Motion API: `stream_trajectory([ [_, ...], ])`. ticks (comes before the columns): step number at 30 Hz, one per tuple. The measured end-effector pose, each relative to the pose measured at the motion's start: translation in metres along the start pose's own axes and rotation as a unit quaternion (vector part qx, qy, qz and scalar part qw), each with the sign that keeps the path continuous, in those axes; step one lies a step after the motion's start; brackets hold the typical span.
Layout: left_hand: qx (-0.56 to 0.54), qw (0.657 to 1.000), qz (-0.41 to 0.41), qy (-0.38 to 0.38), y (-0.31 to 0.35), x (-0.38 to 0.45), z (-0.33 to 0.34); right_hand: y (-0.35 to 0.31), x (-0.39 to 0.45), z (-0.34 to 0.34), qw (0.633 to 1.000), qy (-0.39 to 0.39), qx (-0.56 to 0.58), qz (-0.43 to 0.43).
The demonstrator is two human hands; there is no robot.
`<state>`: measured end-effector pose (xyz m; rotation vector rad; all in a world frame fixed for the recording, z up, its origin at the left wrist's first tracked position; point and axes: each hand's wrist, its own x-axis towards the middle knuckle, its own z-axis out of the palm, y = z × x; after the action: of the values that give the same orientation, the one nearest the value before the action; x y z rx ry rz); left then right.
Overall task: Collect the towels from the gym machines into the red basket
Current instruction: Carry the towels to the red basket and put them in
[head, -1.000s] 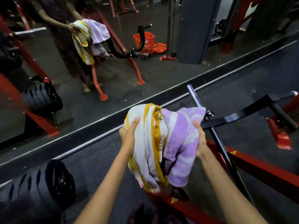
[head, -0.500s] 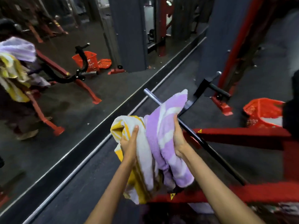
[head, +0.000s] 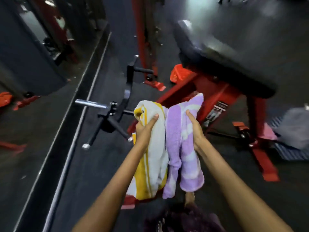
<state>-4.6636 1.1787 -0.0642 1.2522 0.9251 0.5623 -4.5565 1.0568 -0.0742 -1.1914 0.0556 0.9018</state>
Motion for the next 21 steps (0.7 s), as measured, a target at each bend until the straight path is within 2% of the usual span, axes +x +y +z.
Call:
stream_trajectory([
  [2,0.021,0.997,-0.005,-0.073,-0.002,-0.013,0.046,-0.018,-0.017,-0.045,0.997,0.06,0.026,-0.032],
  [6,0.03,0.981,0.003,-0.192,-0.006,-0.046,0.13,-0.051,-0.063,-0.128,0.987,0.131,0.053,-0.074],
  [8,0.022,0.969,0.012,-0.246,-0.012,-0.061,0.165,-0.062,-0.086,-0.16,0.981,0.167,0.034,-0.088],
  [10,0.035,0.957,0.004,-0.288,-0.02,-0.08,0.204,-0.071,-0.106,-0.196,0.962,0.248,-0.018,-0.114],
  [14,0.048,0.943,-0.038,-0.326,-0.039,-0.117,0.279,-0.087,-0.124,-0.269,0.944,0.302,0.029,-0.127],
  [16,0.057,0.941,-0.055,-0.33,-0.051,-0.123,0.313,-0.094,-0.126,-0.291,0.95,0.265,0.1,-0.134],
  [18,0.084,0.934,-0.082,-0.336,-0.061,-0.126,0.342,-0.1,-0.126,-0.311,0.936,0.281,0.158,-0.141],
  [21,0.101,0.92,-0.116,-0.361,-0.076,-0.137,0.389,-0.114,-0.137,-0.349,0.91,0.337,0.177,-0.164],
])
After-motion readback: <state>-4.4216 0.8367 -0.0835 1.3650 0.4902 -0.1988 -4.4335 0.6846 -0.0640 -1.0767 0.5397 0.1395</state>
